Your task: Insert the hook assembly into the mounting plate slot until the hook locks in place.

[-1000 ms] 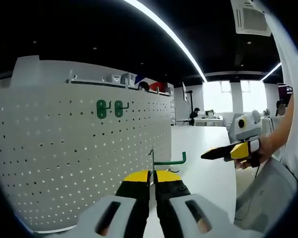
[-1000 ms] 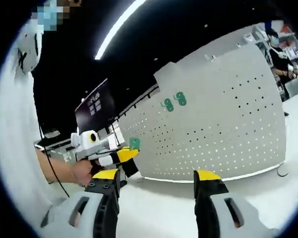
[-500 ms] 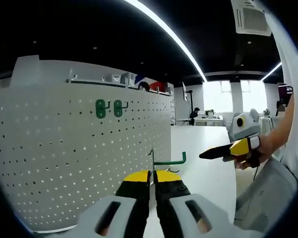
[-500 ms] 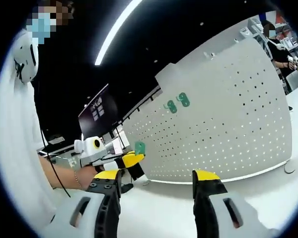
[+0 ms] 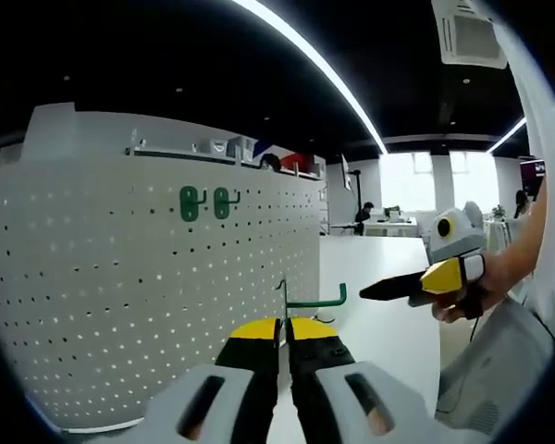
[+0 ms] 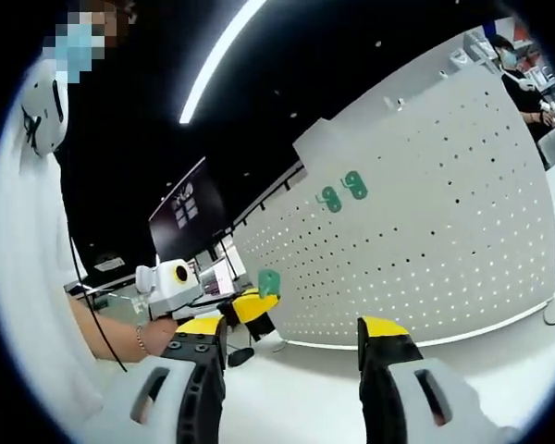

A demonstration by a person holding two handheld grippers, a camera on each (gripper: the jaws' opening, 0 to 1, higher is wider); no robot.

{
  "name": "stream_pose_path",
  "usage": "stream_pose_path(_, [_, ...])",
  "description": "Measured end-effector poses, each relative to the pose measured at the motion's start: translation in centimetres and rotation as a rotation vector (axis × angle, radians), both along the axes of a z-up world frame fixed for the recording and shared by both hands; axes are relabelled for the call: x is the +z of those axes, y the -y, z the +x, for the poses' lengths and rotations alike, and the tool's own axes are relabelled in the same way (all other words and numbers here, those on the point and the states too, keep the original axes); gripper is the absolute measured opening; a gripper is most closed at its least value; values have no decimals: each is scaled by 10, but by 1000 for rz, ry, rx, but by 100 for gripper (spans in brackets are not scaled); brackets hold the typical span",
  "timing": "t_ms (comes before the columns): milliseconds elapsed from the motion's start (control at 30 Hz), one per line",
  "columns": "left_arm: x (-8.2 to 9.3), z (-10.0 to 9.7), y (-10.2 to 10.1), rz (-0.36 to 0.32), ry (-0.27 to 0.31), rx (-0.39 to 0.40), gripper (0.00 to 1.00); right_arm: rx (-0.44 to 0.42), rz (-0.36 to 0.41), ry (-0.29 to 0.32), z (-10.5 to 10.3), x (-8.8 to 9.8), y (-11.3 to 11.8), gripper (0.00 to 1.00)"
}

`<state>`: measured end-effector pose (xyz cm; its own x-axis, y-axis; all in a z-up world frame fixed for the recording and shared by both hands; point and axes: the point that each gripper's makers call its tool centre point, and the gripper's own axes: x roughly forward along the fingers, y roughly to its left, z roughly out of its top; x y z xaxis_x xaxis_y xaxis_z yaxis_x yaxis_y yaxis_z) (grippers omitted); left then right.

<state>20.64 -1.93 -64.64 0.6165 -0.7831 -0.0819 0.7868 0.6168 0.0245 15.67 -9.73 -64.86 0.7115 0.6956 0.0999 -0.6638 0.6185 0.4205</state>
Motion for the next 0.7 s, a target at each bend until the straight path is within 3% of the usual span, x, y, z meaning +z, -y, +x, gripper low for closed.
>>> stream_pose_path(700, [1, -2, 1, -7, -3, 4, 2, 51, 45, 18, 11, 14, -33, 52])
